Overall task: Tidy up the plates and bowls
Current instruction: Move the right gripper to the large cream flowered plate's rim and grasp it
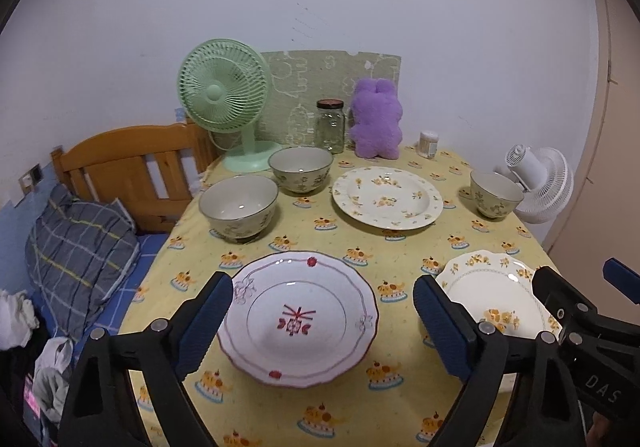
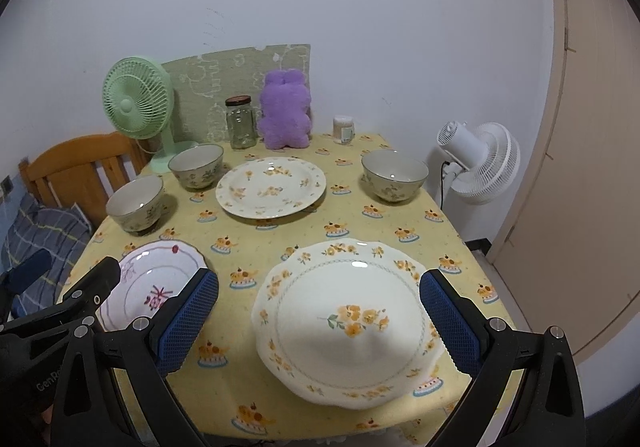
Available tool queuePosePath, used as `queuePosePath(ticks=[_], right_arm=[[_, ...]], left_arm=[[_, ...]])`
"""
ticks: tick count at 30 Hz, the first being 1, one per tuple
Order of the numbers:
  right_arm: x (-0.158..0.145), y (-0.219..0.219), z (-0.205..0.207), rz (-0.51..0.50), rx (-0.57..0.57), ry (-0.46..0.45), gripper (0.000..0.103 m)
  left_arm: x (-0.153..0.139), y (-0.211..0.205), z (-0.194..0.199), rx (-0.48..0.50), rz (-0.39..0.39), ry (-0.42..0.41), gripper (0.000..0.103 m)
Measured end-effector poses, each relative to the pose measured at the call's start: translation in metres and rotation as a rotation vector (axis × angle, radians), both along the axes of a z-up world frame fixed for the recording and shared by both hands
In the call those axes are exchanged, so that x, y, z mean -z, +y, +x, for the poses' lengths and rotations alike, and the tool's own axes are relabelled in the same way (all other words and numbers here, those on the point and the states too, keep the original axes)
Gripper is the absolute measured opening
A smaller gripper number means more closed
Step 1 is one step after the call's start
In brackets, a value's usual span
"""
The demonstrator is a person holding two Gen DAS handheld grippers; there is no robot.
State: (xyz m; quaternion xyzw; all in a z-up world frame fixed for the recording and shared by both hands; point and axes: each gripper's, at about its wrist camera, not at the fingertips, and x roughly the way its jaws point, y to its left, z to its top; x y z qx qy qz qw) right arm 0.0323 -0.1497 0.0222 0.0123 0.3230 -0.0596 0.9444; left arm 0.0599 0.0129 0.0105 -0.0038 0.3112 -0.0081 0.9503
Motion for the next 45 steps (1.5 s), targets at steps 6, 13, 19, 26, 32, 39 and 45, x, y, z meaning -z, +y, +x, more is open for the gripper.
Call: queuePosePath(ticks=[6, 13, 19, 26, 32, 39, 45], right_arm=[[0.003, 0.005, 0.019, -0.025, 0.068, 0.029, 0.101], [0.01, -0.014, 0.03, -0.03, 0.127, 0.076, 0.1], [0.032, -0.05, 0.043, -0.015, 0.143, 0.13, 0.097], [0.059, -0.098, 0.065, -0.003, 0.099, 0.204, 0.092], [0.083, -0.133, 0.086, 0.011, 0.055, 0.259, 0.087], [0.115, -0.144, 0.103, 0.039, -0.049, 0.348, 0.079], [0.13, -0.142, 0.113, 0.056, -0.116, 0.398, 0.07]], left_arm=[[0.007, 0.0, 0.022, 0.052, -0.022, 0.048, 0.085], [0.019, -0.022, 0.038, 0.103, -0.026, 0.114, 0.084], [0.036, -0.059, 0.049, 0.121, -0.007, 0.161, 0.082], [0.06, -0.108, 0.067, 0.074, 0.01, 0.232, 0.081], [0.086, -0.14, 0.076, 0.018, 0.015, 0.312, 0.08], [0.11, -0.151, 0.079, -0.07, -0.003, 0.392, 0.075], [0.12, -0.156, 0.084, -0.111, 0.005, 0.421, 0.072]])
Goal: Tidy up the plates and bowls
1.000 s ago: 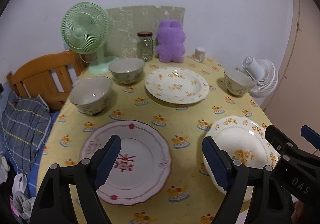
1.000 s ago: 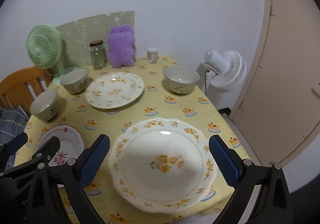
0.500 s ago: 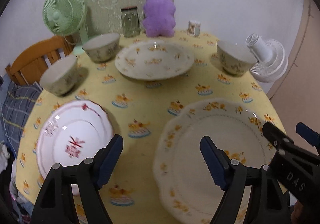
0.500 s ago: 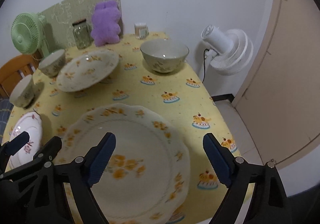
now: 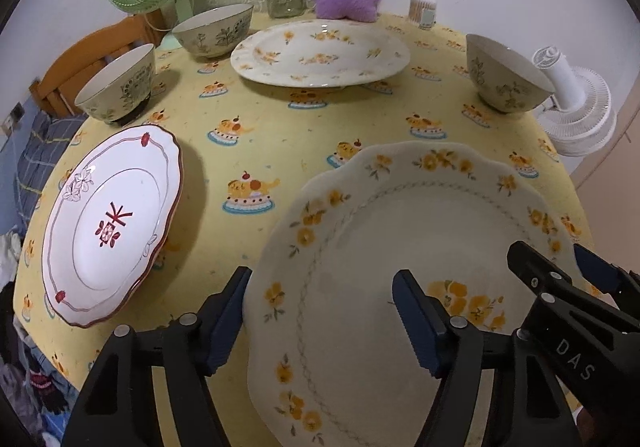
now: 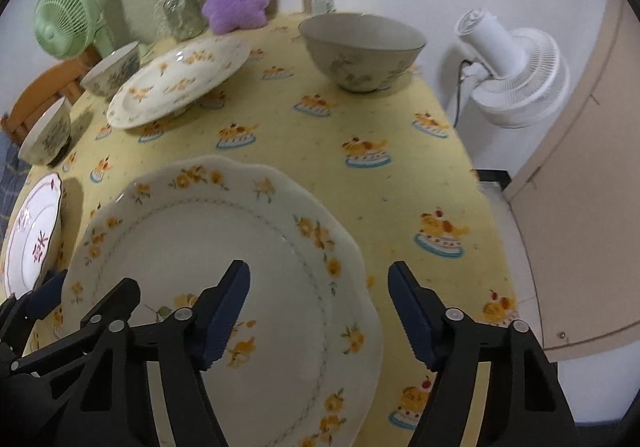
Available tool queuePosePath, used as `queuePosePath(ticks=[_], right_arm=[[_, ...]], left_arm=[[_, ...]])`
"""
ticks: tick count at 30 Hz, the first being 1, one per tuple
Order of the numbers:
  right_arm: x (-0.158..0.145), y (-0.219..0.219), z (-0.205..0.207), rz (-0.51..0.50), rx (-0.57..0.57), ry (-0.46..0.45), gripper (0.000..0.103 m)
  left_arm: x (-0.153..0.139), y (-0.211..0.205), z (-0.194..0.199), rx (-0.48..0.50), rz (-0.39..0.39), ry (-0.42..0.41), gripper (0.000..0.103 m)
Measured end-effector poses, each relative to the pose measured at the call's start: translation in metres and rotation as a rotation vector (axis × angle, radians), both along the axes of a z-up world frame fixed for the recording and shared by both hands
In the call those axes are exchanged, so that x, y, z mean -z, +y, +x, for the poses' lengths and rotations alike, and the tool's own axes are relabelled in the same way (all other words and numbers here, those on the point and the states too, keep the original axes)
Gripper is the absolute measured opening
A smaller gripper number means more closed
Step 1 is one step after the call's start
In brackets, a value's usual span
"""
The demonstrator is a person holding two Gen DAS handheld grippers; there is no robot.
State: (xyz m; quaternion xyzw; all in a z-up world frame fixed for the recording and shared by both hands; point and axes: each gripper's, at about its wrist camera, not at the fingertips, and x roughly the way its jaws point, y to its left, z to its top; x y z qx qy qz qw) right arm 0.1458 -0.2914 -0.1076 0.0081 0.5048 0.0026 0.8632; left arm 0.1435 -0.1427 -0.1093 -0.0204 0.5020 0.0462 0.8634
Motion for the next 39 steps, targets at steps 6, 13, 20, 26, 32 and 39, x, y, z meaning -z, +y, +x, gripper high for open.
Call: queuePosePath(ticks=[6, 13, 20, 26, 32, 39], right_arm=[[0.009, 0.001, 0.006, 0.002, -0.015, 0.043, 0.061], [0.009, 0.004, 0.012, -0.011, -0.004, 0.064, 0.061], [0.003, 0.016, 0.025, -0.012, -0.009, 0.058, 0.061], [0.003, 0.024, 0.032, -0.005, 0.014, 0.068, 0.061], [0.009, 0.029, 0.037, -0.008, 0.061, 0.092, 0.061], [0.01, 0.029, 0.039, -0.015, 0.111, 0.091, 0.065]], left_arm=[[0.005, 0.0, 0.005, -0.023, 0.007, 0.013, 0.072], [0.004, 0.004, 0.014, -0.033, -0.005, 0.012, 0.072], [0.001, 0.013, 0.033, -0.032, 0.02, 0.016, 0.072], [0.001, 0.021, 0.048, -0.01, 0.03, 0.017, 0.072], [0.006, 0.024, 0.053, 0.031, 0.029, 0.041, 0.072], [0.005, 0.021, 0.054, 0.076, 0.034, 0.046, 0.072]])
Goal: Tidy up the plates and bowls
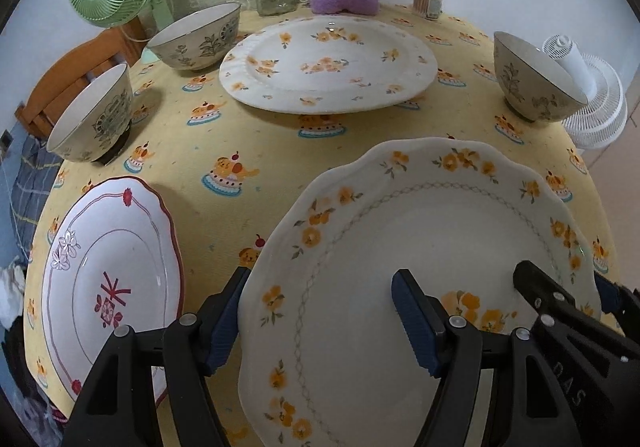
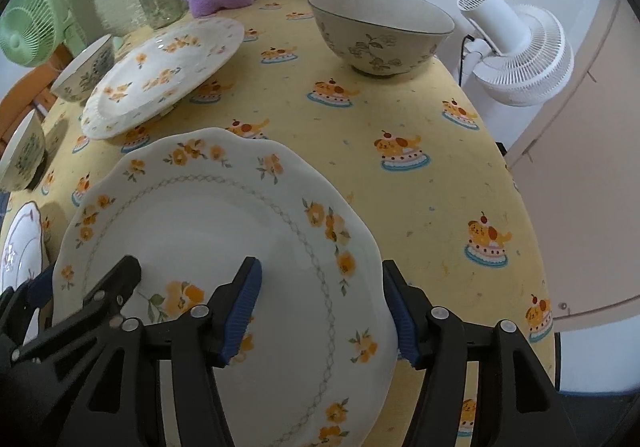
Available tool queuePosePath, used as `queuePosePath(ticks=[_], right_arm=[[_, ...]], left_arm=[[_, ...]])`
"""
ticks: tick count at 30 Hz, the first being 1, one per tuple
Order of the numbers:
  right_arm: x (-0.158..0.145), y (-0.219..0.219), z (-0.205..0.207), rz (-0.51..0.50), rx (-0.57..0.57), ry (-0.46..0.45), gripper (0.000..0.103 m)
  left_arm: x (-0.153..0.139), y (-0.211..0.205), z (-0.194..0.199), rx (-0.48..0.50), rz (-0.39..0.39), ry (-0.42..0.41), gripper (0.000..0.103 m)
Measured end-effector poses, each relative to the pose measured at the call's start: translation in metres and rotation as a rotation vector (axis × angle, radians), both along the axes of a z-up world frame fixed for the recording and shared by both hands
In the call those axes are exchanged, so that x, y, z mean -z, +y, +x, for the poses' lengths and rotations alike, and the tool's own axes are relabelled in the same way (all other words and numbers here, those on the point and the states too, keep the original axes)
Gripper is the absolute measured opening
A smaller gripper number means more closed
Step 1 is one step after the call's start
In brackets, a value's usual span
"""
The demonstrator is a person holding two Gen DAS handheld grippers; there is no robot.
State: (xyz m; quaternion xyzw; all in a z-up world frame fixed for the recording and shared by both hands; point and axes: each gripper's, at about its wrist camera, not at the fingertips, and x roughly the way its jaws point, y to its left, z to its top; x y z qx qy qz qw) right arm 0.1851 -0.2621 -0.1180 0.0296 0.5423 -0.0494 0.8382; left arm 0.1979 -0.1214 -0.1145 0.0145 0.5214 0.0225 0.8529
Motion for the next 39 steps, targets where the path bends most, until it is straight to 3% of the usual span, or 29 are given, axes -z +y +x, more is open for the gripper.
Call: queuePosePath(ticks=[3, 7, 12, 25, 39], right_arm=[[-0.004, 0.004, 0.002, -0.032, -0.012, -0.02, 0.068], [-0.012, 0.002, -0.004, -0.053, 0.03, -0.049, 0.075], [-0.029, 0.003, -0.014, -0.04, 0.053, -0.076, 0.079], [-0.081, 0.041, -0.046, -0.035, 0.073, -0.186, 0.084], [-0.123, 0.092, -0.07, -0.052, 0.086, -0.267, 0.084]], left_arm=[[-0.003, 0.005, -0.001, 0.006, -0.017, 0.001, 0.075], [-0.01, 0.014, -0.004, 0.0, -0.04, -0.002, 0.091], [-0.024, 0.026, -0.012, 0.021, -0.081, -0.021, 0.098], [-0.072, 0.068, -0.041, 0.075, -0.085, -0.148, 0.103], [-0.108, 0.115, -0.058, 0.115, -0.084, -0.214, 0.103]])
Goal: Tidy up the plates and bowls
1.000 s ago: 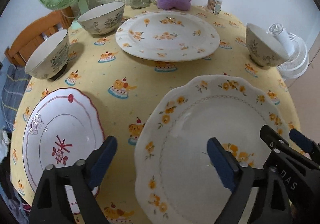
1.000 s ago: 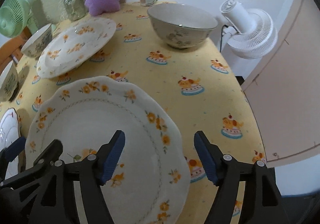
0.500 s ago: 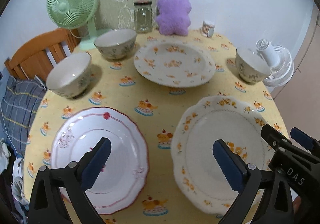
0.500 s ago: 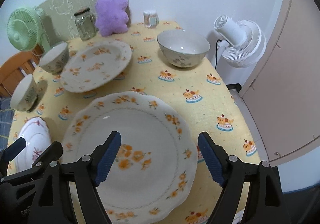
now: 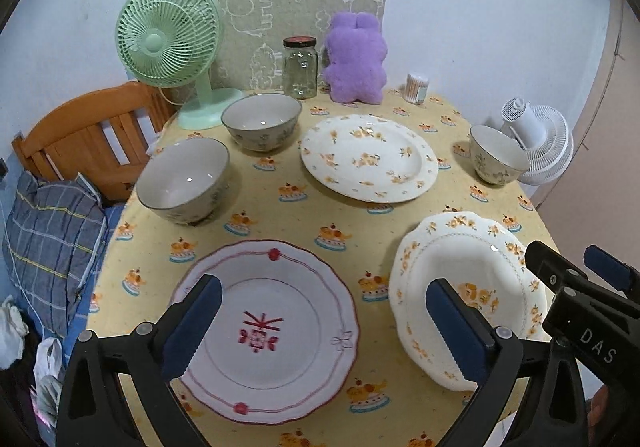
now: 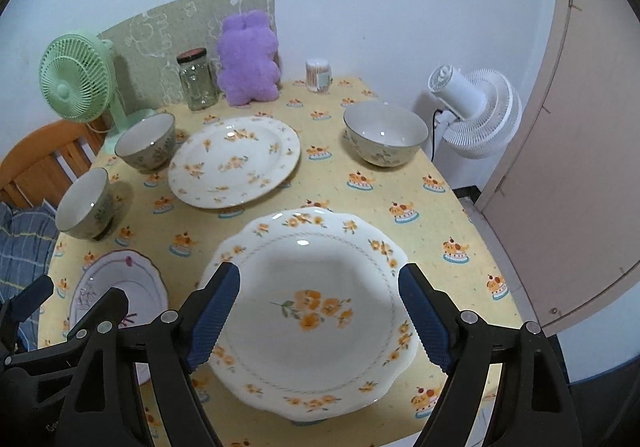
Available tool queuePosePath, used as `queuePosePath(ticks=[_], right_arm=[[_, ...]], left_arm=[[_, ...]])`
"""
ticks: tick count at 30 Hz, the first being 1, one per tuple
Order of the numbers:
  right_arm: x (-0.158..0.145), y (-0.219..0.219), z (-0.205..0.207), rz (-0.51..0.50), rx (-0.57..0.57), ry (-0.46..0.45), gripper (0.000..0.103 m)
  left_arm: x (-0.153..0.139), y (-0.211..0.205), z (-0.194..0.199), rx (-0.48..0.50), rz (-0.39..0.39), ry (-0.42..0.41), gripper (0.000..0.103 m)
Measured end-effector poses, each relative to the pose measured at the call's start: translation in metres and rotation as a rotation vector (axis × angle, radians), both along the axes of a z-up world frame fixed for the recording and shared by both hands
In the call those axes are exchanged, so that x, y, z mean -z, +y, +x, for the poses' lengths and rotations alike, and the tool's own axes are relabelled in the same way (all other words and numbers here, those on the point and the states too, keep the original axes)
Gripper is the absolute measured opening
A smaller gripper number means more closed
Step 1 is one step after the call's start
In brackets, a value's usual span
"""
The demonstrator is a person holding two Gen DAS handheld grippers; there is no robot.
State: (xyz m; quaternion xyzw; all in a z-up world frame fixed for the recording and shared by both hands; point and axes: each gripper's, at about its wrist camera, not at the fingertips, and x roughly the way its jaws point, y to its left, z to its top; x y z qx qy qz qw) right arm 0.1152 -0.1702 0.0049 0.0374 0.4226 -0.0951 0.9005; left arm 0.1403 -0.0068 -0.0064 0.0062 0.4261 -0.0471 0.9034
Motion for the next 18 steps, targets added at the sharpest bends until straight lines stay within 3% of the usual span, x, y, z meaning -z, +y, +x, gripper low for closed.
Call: queuePosePath(ticks=[10, 18], right_arm=[[-0.015, 0.012, 0.019, -0.002, -0.024, 0.003, 0.084], [-0.016, -0.001, 0.069, 0.022, -0.056, -0.001, 0.084]], left_arm=[[-0.015, 0.011, 0.023, -0.015, 0.003, -0.019, 0.103], [-0.017, 0.0, 0.067, -0.058, 0.017, -0.027, 0.103]])
